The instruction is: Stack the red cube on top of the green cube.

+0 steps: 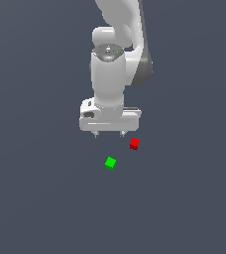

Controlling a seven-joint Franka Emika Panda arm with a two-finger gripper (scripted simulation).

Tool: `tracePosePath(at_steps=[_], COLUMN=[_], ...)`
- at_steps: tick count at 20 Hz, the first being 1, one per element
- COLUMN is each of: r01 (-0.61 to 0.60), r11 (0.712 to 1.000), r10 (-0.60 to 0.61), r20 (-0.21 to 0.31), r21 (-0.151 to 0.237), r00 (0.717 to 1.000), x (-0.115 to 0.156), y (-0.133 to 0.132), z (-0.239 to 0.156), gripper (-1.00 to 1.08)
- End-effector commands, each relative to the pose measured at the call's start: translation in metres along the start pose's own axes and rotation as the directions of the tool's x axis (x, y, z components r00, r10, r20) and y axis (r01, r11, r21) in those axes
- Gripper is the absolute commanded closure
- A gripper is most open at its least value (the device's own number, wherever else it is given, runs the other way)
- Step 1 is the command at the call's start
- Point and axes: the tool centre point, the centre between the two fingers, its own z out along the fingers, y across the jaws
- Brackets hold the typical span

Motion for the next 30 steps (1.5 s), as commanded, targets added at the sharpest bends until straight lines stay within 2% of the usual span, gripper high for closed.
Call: tracePosePath(at_steps=[1,8,14,21,30], r01=[0.000,-0.021,-0.073,-0.170,-0.301], r11=[1.000,1.000,0.997,0.985,0.953], r10=[0.000,0.021,0.073,0.170,0.302], r20=[0.000,0.005,0.018,0.041,0.073], r21=[0.000,-0.001,-0.003,-0.009,-0.020], r00=[1.000,1.000,0.997,0.985,0.951], x=[0.000,-0.006,-0.019,-0.041,-0.067], y=[0.000,-0.006,-0.021,-0.052,-0.098], z=[0.000,0.007,0.024,0.056,0.099], gripper=[-0.92,-0.92,-0.92,-0.92,-0.92])
